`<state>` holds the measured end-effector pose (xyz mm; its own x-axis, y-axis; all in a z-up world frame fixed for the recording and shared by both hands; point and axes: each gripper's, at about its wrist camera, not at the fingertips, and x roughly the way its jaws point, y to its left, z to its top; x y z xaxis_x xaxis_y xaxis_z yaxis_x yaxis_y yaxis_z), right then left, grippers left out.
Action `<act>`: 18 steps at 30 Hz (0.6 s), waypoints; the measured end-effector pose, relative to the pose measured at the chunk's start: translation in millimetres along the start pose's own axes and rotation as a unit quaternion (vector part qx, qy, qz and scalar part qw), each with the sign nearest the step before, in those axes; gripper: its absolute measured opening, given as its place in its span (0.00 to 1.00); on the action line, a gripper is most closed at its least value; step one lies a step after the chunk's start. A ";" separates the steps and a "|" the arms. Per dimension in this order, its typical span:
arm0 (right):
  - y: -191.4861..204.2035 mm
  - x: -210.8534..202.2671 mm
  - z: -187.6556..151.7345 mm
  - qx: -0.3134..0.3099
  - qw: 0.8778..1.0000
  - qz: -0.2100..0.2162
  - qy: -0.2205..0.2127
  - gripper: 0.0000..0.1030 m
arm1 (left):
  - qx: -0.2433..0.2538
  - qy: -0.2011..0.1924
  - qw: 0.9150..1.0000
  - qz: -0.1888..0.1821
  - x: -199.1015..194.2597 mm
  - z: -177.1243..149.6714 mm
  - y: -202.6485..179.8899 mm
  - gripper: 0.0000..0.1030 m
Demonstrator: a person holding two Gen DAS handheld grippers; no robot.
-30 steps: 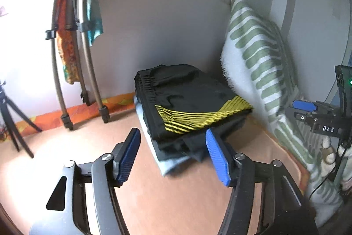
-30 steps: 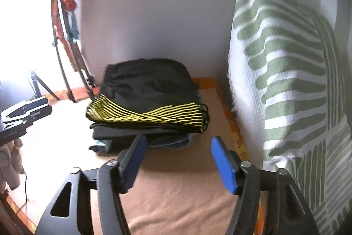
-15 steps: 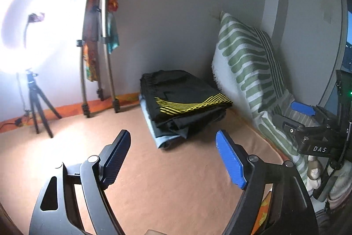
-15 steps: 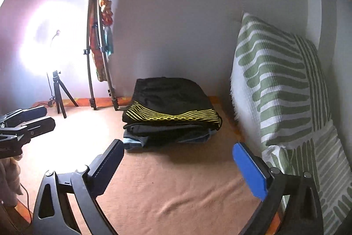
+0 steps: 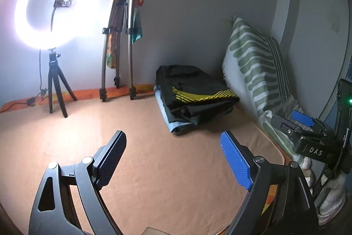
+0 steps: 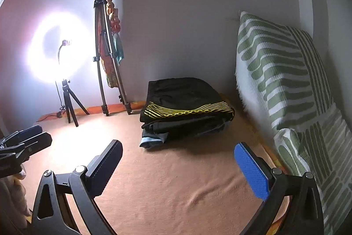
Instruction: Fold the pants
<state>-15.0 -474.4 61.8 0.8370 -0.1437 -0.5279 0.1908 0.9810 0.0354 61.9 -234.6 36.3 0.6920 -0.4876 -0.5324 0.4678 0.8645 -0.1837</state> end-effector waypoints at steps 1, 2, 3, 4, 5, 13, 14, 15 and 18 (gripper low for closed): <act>3.1 1.7 -2.1 -0.005 1.000 -0.004 0.000 1.00 | 0.000 -0.001 1.000 0.004 -0.9 -0.9 1.1 0.85; 5.7 3.4 -3.7 -0.009 1.000 -0.006 0.000 1.00 | 0.001 -0.004 1.000 0.009 -1.5 -2.0 2.3 0.85; 6.5 4.3 -4.9 -0.011 1.000 -0.007 -0.001 1.00 | 0.003 -0.007 1.000 0.012 -2.2 -3.0 3.4 0.85; 7.8 5.6 -6.0 -0.013 1.000 -0.008 -0.002 1.00 | 0.004 -0.008 1.000 0.016 -2.2 -3.7 4.3 0.85; 8.4 6.3 -6.9 -0.014 1.000 -0.011 -0.005 1.00 | 0.004 -0.008 1.000 0.017 -2.1 -4.4 4.6 0.85; 6.9 12.5 -6.9 -0.003 1.000 -0.018 -0.021 1.00 | 0.017 0.000 1.000 0.025 -1.1 -8.6 3.2 0.85; 7.3 14.9 -6.8 -0.003 1.000 -0.020 -0.020 1.00 | 0.019 -0.002 0.999 0.030 -2.4 -9.1 2.8 0.85; 8.0 18.4 -7.2 -0.004 1.000 -0.023 -0.018 1.00 | 0.020 -0.003 0.999 0.033 -3.1 -9.1 2.7 0.85; 11.2 23.2 -8.7 -0.009 0.999 -0.028 -0.013 1.00 | 0.021 -0.003 0.999 0.035 -4.7 -9.1 3.9 0.85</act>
<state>2.1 -465.6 42.5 0.8383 -0.2016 -0.5066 0.2290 0.9734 -0.0084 55.5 -227.9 30.6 0.7269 -0.4261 -0.5385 0.4397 0.8912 -0.1116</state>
